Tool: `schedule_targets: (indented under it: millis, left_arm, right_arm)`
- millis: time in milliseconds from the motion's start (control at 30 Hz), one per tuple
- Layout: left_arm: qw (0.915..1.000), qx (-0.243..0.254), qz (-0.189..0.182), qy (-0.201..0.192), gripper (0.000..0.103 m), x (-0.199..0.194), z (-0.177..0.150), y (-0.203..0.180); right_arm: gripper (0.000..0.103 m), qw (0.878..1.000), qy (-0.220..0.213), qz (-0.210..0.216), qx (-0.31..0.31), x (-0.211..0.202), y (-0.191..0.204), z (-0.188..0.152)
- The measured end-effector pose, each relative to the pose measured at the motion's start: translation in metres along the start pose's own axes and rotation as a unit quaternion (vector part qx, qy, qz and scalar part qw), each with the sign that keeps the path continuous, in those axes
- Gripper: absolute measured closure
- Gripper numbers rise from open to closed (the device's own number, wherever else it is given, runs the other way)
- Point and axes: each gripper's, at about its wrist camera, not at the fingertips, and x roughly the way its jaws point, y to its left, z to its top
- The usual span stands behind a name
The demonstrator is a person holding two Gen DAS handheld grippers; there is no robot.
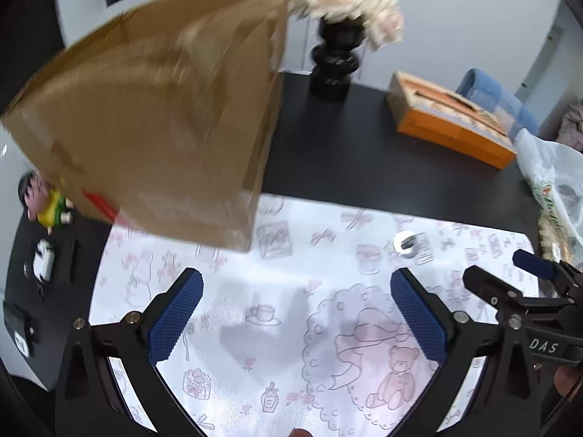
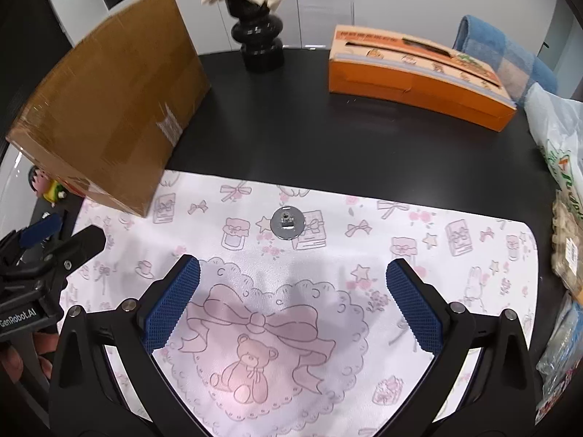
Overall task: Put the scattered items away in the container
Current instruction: 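Move the right tool back over the mat toward the metal round cap, then grasp the metal round cap with the right tool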
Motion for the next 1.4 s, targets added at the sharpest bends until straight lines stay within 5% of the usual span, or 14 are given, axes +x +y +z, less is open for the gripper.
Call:
schedule_targets:
  millis: [467,900,1100,1400]
  left_arm:
    - [0.9991,-0.033,-0.001,0.027,0.0,0.064,-0.015,0.018]
    - [0.9978,-0.047,-0.005,0.047,0.0,0.094,-0.019,0.024]
    - [0.9978,-0.044,-0.009,0.05,0.0,0.093,-0.018,0.024]
    - [0.9979,-0.039,-0.018,0.048,0.0,0.095,-0.016,0.013]
  right_arm:
    - [0.003,0.999,0.029,0.001,-0.018,0.076,0.008,0.01]
    - [0.034,0.998,0.03,-0.001,-0.054,0.108,0.015,0.018]
    - [0.063,0.997,0.033,-0.015,-0.061,0.113,0.015,0.022]
    - [0.065,0.997,0.036,-0.016,-0.071,0.112,0.02,0.017]
